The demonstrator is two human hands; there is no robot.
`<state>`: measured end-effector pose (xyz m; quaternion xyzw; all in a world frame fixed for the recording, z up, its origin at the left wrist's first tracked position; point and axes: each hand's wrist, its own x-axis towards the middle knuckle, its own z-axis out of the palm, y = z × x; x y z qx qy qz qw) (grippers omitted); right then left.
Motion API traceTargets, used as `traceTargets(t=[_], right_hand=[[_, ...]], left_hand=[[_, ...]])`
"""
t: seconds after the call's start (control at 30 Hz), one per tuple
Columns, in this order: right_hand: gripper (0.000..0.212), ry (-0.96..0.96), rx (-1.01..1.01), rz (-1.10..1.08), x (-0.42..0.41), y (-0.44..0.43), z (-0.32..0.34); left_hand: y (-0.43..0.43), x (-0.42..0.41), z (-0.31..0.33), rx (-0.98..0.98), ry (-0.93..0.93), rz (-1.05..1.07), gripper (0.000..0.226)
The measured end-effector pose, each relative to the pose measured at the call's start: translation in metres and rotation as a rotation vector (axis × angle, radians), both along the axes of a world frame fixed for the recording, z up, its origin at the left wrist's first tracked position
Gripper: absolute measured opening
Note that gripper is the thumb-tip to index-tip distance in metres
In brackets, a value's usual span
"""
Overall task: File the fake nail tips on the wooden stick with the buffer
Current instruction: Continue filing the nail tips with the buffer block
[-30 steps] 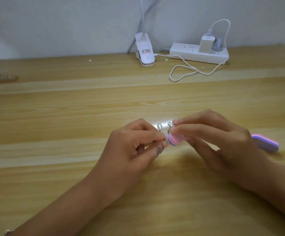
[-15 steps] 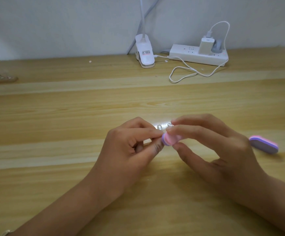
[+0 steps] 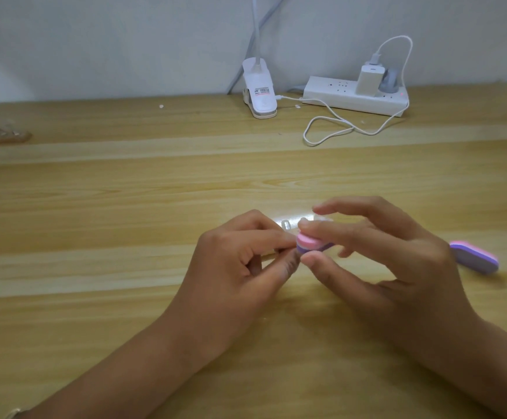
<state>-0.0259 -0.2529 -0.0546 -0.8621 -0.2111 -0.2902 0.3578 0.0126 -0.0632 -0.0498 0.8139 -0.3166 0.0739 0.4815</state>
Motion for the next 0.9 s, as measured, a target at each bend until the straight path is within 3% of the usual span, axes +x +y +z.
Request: traceTargets(t=[0.17,0.47,0.63,0.9], right_hand=[[0.02,-0.021,0.02,-0.022,0.001,0.002,-0.001],[0.027,0.177,0.185,0.133,0.004,-0.005,0.003],[0.043,0.255,0.288,0.133,0.007,-0.009,0.003],[0.039,0.187,0.061,0.139,0.009,-0.006,0.0]], left_hand=[[0.0,0.001,-0.001,-0.04,0.024,0.029,0.012],[0.0,0.002,-0.001,-0.064,0.027,0.014,0.011],[0.0,0.003,-0.001,-0.074,0.041,0.019,0.008],[0.0,0.002,-0.001,-0.088,0.048,0.021,0.01]])
